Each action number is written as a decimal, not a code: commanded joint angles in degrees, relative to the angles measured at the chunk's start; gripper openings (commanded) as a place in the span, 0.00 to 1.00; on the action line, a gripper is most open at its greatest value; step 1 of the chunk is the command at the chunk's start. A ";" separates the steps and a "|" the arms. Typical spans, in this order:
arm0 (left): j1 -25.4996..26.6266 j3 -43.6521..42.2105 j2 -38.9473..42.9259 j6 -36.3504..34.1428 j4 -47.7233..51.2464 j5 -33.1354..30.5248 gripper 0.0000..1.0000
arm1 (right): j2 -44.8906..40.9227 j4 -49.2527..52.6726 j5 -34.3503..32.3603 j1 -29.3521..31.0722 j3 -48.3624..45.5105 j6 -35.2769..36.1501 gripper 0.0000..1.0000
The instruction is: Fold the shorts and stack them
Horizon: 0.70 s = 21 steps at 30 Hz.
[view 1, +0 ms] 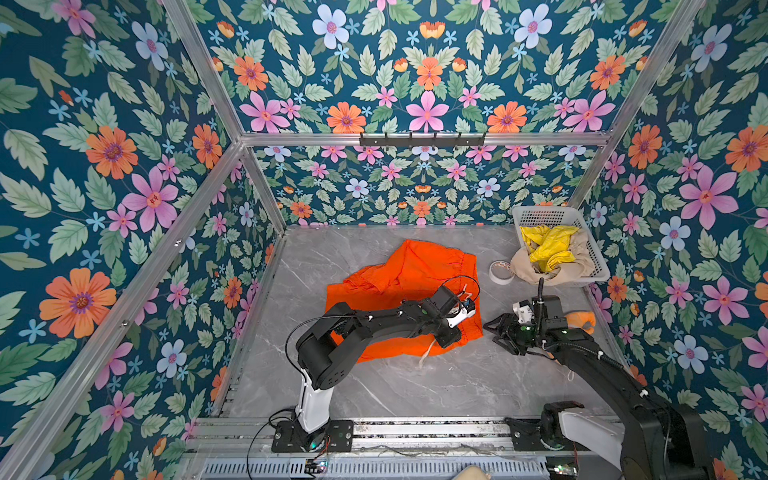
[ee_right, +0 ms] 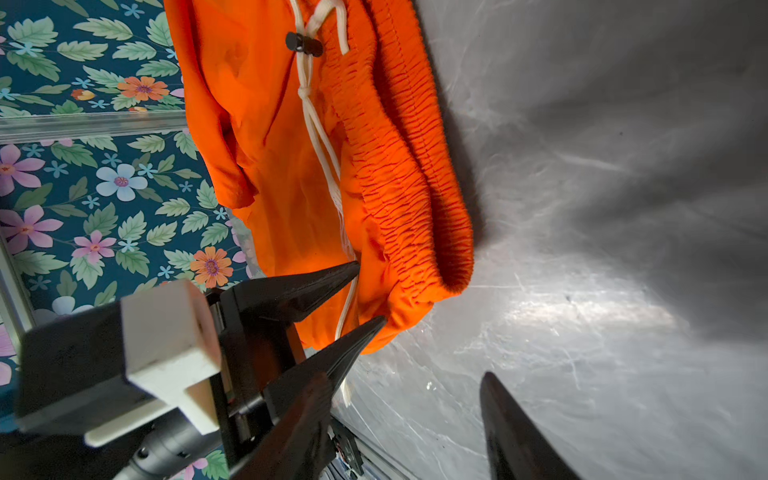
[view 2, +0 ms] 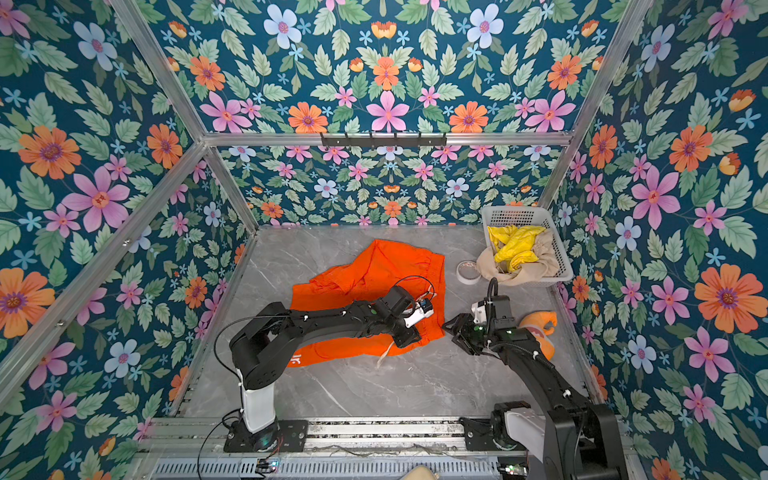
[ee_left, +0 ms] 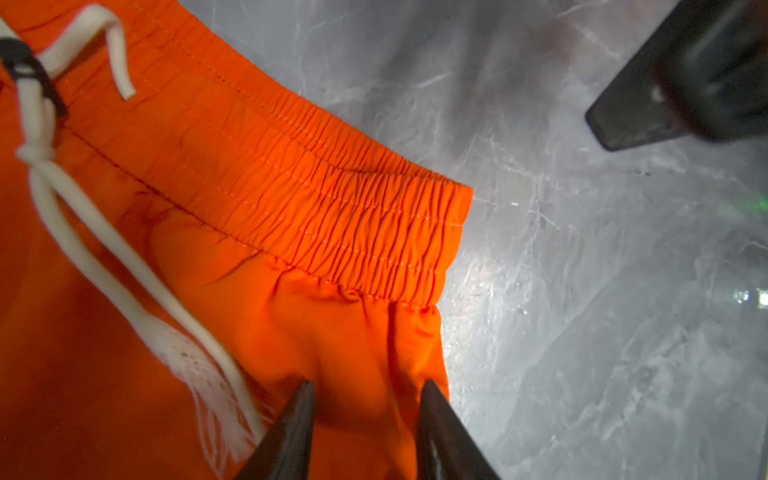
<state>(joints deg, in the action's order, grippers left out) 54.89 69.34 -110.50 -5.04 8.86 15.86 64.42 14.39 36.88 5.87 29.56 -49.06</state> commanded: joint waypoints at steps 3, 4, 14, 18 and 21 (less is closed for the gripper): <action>-0.14 -0.54 -1.10 1.51 -1.80 -1.18 0.27 | 7.37 -7.53 3.02 1.27 0.99 -1.10 0.58; -0.28 -0.81 -1.20 1.81 -2.32 -0.74 0.25 | 8.85 -7.90 3.10 1.47 1.40 -1.04 0.58; -1.72 -2.52 -1.96 3.21 -4.02 1.06 0.18 | 21.82 -16.82 3.13 4.26 3.18 -4.84 0.56; -1.76 -3.28 -1.52 3.09 -4.62 1.89 0.18 | 26.03 -20.66 3.68 4.89 4.09 -5.99 0.51; -1.90 -3.70 -1.13 3.12 -5.44 2.18 0.18 | 28.43 -22.52 4.29 6.02 5.36 -6.64 0.47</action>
<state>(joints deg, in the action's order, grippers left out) 53.08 65.91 -112.09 -1.93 3.84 17.30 91.15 -5.04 41.74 11.14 34.11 -53.91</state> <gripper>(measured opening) 0.182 0.480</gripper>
